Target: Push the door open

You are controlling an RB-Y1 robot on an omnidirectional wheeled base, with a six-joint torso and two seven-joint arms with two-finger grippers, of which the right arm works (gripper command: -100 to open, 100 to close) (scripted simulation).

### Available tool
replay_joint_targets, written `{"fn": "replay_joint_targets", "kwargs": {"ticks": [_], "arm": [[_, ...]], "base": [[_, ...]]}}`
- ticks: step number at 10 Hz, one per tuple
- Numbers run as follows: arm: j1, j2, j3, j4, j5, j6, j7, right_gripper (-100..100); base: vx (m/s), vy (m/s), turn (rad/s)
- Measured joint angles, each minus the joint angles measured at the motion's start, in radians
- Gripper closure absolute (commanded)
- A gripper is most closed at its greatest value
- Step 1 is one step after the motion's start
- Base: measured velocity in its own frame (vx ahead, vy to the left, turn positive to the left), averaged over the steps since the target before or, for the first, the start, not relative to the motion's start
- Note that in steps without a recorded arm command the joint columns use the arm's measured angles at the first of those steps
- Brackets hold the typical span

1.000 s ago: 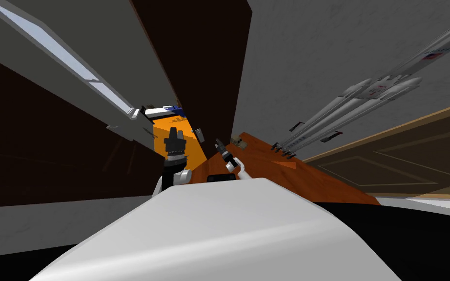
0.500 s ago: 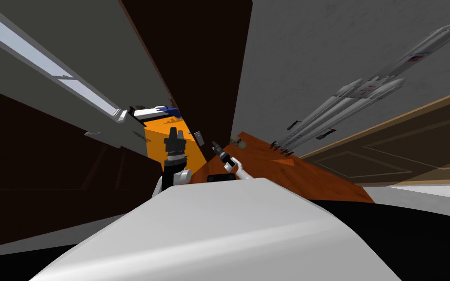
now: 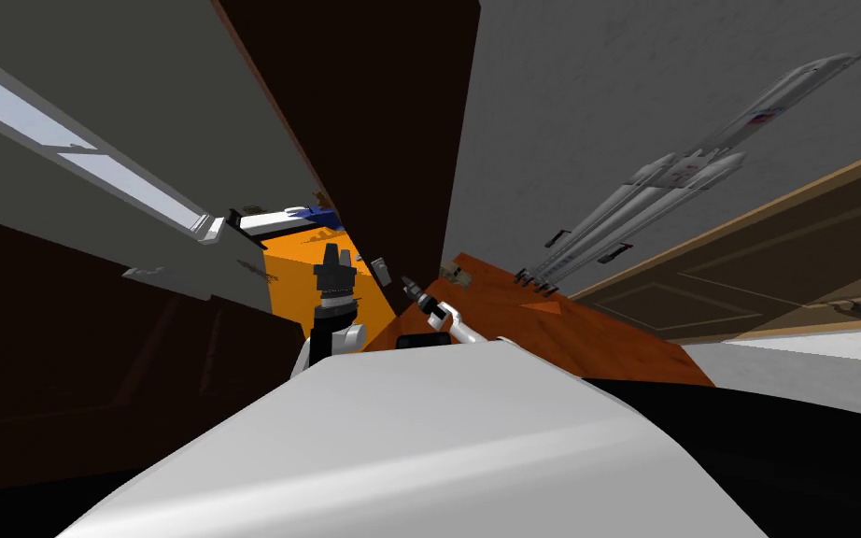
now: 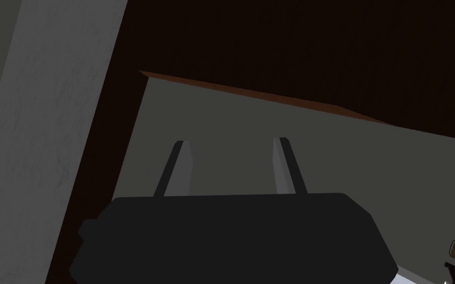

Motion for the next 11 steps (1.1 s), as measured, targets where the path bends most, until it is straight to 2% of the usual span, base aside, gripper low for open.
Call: {"fn": "replay_joint_targets", "kwargs": {"ticks": [2, 4, 11], "arm": [[-0.018, -0.003, 0.026, 0.014, 0.002, 0.017, -0.006, -100], [-0.029, -0.002, 0.038, 0.035, 0.002, 0.018, -0.008, -100], [-0.033, 0.026, 0.01, 0.076, 0.003, 0.012, 0.011, -100]], "base": [[0.122, 0.132, -0.066], [0.077, 0.086, 0.021], [0.15, 0.156, 0.038]]}}
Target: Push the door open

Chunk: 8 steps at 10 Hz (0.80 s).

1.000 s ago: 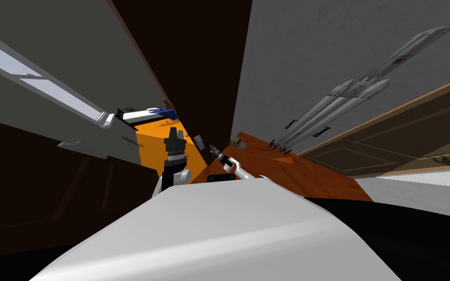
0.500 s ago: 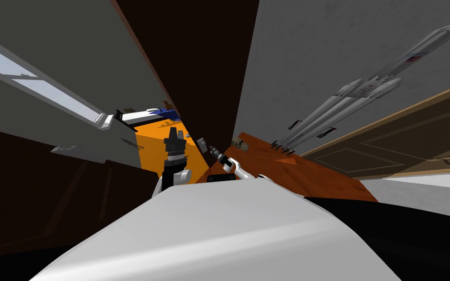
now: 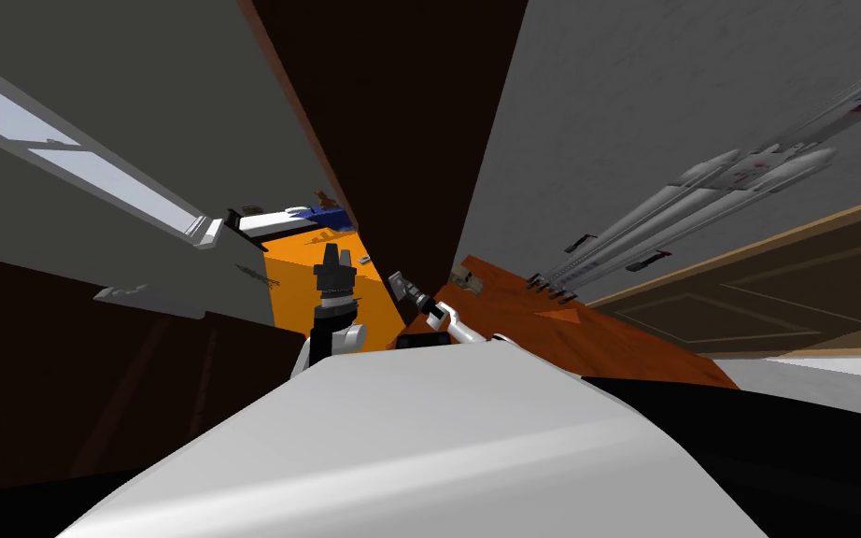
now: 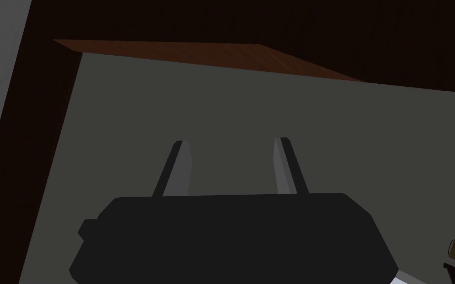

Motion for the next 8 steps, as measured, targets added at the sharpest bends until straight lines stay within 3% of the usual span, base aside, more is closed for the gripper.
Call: {"fn": "replay_joint_targets", "kwargs": {"ticks": [1, 2, 8], "arm": [[-0.001, 0.004, -0.004, 0.006, 0.0, -0.001, 0.003, -100], [-0.001, 0.005, -0.004, 0.007, 0.0, -0.001, 0.003, 100], [-0.005, 0.007, -0.005, 0.005, 0.0, 0.0, 0.003, 100]], "base": [[0.084, 0.069, -0.001], [-0.013, -0.007, -0.004], [0.004, 0.007, -0.009]]}}
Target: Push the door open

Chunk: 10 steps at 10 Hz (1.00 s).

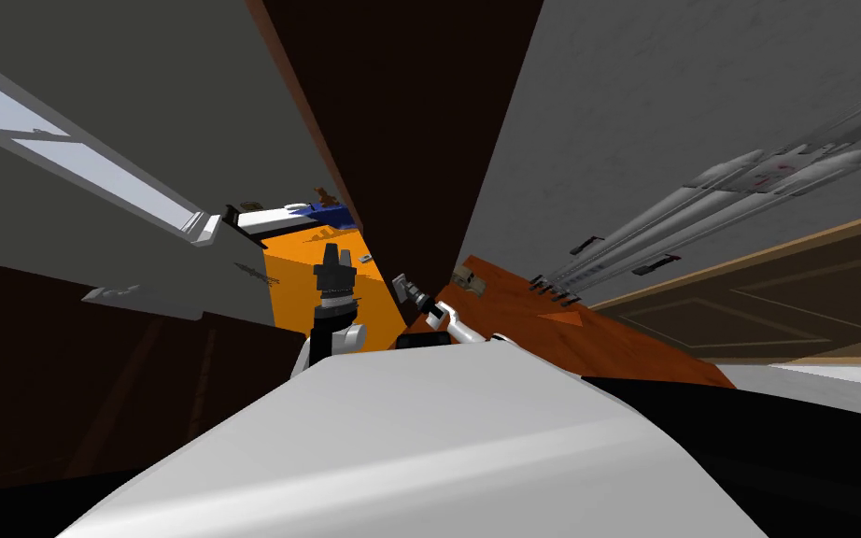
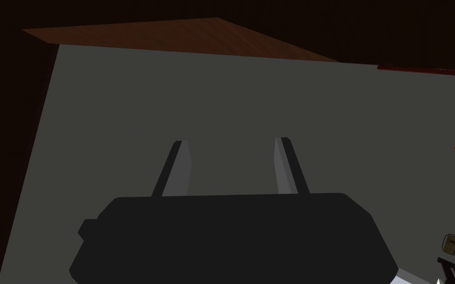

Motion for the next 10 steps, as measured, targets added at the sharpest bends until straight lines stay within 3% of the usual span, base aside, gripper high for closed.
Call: {"fn": "replay_joint_targets", "kwargs": {"ticks": [5, 10], "arm": [[0.037, -0.006, -0.015, -0.015, 0.035, 0.012, -0.006, 100], [0.079, 0.005, -0.037, -0.046, 0.085, 0.02, -0.008, 100]], "base": [[0.1, 0.174, -0.108], [0.124, 0.175, -0.128]]}}
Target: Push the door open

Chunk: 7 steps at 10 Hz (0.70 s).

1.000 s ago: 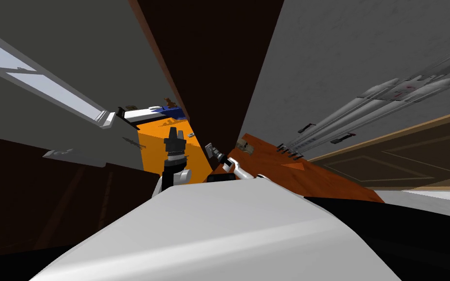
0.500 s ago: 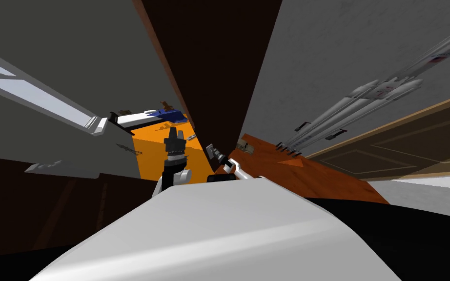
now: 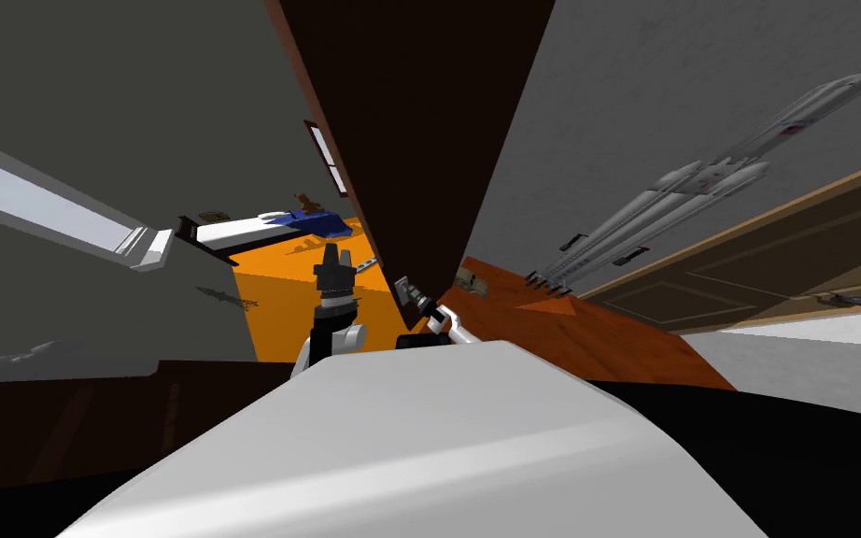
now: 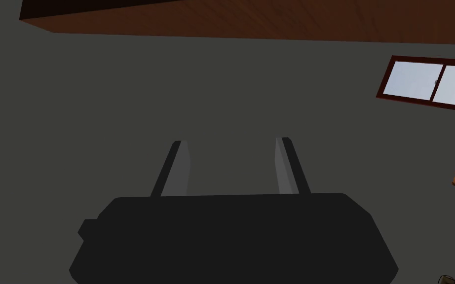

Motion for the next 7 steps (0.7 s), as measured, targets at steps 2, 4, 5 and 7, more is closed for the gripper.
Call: {"fn": "replay_joint_targets", "kwargs": {"ticks": [2, 4, 5, 7], "arm": [[0.021, 0.004, -0.013, -0.011, 0.024, 0.002, -0.002, 100], [0.034, 0.012, -0.027, -0.021, 0.044, 0.005, -0.004, 100], [0.044, 0.013, -0.03, -0.028, 0.054, 0.009, -0.005, 100], [0.062, 0.018, -0.041, -0.04, 0.074, 0.017, -0.009, 100]], "base": [[0.107, 0.191, -0.143], [0.1, 0.158, -0.135], [0.139, 0.2, -0.14], [0.122, 0.183, -0.153]]}}
